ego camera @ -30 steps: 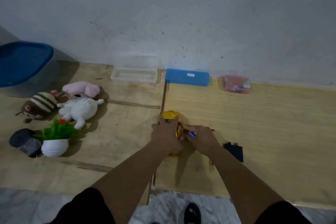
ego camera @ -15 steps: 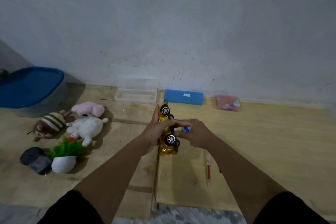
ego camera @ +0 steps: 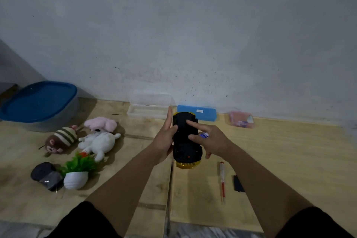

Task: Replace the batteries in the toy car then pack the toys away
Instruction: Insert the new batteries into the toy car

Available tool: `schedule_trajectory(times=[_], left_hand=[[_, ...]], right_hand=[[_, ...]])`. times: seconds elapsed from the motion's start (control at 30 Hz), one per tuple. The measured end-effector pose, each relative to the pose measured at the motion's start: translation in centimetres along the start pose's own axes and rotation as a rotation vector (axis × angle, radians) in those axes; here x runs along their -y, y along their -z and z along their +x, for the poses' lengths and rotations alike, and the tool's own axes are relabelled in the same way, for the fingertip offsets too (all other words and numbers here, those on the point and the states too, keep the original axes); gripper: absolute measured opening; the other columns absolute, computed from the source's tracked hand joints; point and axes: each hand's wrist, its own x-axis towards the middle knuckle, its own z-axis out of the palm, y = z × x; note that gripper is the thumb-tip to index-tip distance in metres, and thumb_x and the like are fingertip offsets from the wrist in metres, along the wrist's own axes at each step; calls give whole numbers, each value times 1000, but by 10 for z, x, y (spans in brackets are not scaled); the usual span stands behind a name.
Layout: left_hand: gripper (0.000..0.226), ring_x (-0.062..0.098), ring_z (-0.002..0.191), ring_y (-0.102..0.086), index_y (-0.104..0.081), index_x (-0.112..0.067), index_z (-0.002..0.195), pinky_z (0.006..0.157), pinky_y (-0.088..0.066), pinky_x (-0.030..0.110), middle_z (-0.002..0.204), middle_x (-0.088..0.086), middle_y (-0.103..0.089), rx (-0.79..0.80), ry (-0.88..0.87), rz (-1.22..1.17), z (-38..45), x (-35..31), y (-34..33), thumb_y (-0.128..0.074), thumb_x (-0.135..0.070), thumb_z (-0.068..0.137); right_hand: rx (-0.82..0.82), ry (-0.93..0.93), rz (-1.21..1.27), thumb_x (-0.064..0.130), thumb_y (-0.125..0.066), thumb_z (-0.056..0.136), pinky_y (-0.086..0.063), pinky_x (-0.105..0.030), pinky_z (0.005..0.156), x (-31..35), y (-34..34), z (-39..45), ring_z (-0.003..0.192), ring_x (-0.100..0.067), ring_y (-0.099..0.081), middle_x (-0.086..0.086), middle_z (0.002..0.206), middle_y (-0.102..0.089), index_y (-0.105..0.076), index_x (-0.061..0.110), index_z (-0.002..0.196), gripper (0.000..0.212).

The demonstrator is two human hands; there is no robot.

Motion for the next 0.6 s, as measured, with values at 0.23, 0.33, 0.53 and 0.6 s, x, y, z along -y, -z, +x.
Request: schedule_trajectory(times=[0.23,0.33,0.53,0.6], left_hand=[[52,23,122,-49,-39,-57,127,88,-52,39,142,-4,-43,114,47,317,-7,-5,9,-38,-12,101],[46,23,114,-54,-45,-53,124,85,-55,38,133,-1,-50,160,103,428,-11,-5,16,-43,-14,100],[44,33,108,-56,-56,-43,118,69,-60,42,138,8,-43,-46,118,337,-13,8,18,-37,-8,101],[44,35,109,-55,-58,-42,114,67,-61,42,138,8,-42,-63,108,309,-13,11,15,-34,-8,101]], right_hand=[[212,-84,-151,13,-64,85,-46,-24,44,0,4,-8,49,-11,-52,-8,122,-61,-57,47,120,50],[326,-111,-224,14,-66,83,-46,-25,47,0,5,-7,55,-16,-50,-1,119,-61,-59,52,112,49],[-198,-77,-194,34,-64,86,-42,-13,40,2,0,0,54,-8,-57,-6,104,-63,-63,20,103,22],[-307,-102,-124,40,-60,87,-41,-15,38,6,1,3,44,-4,-59,-11,93,-65,-59,12,96,29]])
